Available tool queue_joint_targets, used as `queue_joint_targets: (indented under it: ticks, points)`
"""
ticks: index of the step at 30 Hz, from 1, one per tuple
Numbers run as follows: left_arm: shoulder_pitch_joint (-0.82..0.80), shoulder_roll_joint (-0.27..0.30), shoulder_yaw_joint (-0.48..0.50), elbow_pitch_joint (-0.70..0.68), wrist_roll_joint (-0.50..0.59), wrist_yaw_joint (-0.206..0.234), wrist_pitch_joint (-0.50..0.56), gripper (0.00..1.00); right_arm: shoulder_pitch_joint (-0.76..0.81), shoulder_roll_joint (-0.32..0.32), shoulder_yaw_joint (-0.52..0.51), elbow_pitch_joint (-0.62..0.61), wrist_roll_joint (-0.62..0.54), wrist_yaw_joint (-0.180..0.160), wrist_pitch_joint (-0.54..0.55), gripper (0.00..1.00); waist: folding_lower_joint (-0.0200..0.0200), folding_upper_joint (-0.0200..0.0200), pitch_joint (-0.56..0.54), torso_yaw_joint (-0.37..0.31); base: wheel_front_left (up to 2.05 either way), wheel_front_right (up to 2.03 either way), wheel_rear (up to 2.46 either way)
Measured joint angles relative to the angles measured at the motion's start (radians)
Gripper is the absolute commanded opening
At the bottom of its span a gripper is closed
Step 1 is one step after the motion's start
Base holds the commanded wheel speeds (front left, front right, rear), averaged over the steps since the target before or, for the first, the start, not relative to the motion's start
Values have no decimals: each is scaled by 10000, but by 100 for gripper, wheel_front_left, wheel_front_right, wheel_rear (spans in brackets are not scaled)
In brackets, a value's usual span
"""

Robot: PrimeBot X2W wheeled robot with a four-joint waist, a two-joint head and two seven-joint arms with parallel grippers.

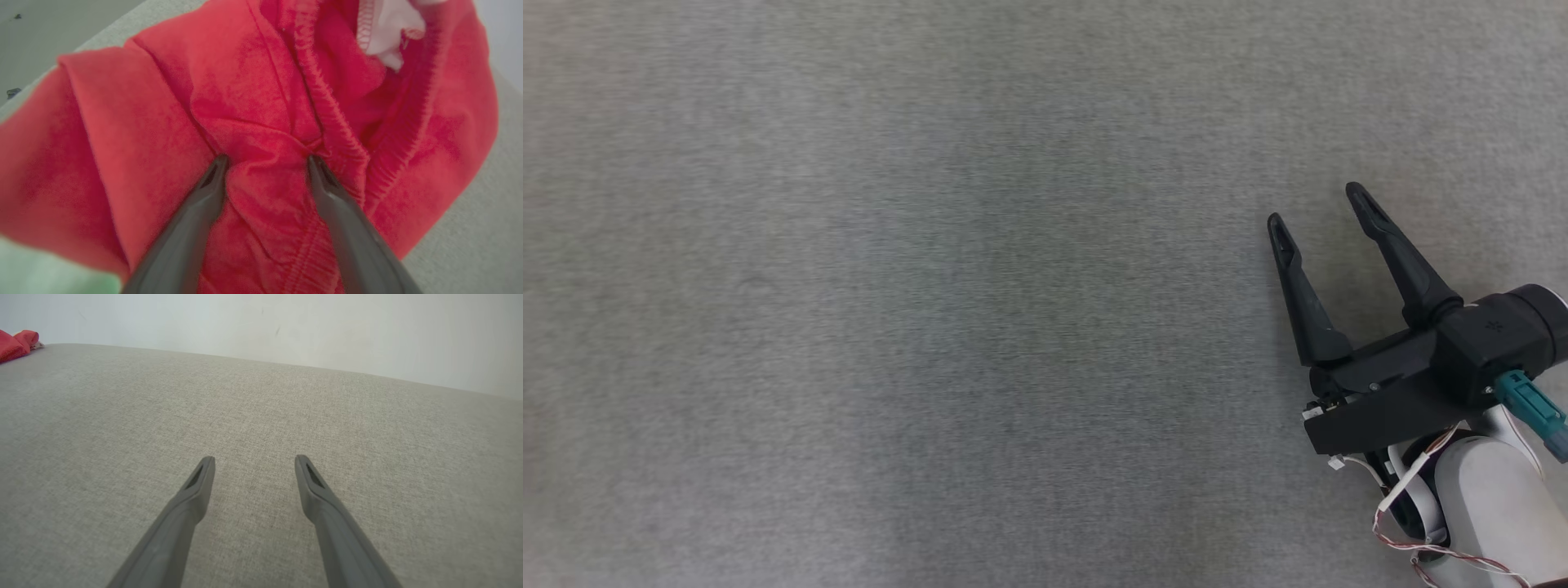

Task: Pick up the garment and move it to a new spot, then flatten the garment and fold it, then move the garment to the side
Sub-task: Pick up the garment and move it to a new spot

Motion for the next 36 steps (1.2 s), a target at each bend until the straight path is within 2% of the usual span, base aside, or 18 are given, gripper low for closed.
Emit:
queue_joint_targets:
  ticks: [4,5,6,7,12,17,21,24,28,36]
  points:
    - [398,276,-186,-341,364,213,267,100,6,10,-54,-8,15,0,-2,100,-2,-3,175,-349,0,0,0]
    - [472,309,-199,-412,376,232,355,45,9,10,-65,-6,17,0,4,100,-2,-3,182,-409,0,0,0]
    - [503,307,-151,-479,339,234,401,9,14,13,-75,2,17,0,2,100,-3,-3,165,-446,0,0,0]
    - [578,272,-69,-581,284,244,330,0,15,27,-77,2,19,0,4,100,-2,-3,128,-469,0,0,0]
    - [970,79,-224,-1170,330,113,8,0,-1,98,-67,46,79,0,-102,100,-1,-2,-227,-492,0,0,0]
    - [998,184,-562,-1490,270,-614,-71,0,46,357,-100,426,165,0,-278,100,0,-1,-799,-447,0,0,0]
    - [580,418,-844,-1624,221,-1210,-121,0,307,566,-96,880,324,0,-495,100,-1,-2,-1427,-429,0,0,0]
    - [145,380,-1267,-1737,209,-1615,-75,0,635,639,-228,1187,372,0,-625,100,-1,-2,-1980,-424,0,0,0]
    - [-386,-130,-1889,-2228,102,-1860,251,0,1066,742,-272,1499,445,0,-748,100,-2,-2,-2797,-429,0,0,0]
    - [-457,-2109,-3246,-3960,-614,-2077,1185,0,1538,928,-435,1551,506,0,-757,100,-4,-4,-4381,-609,0,0,0]
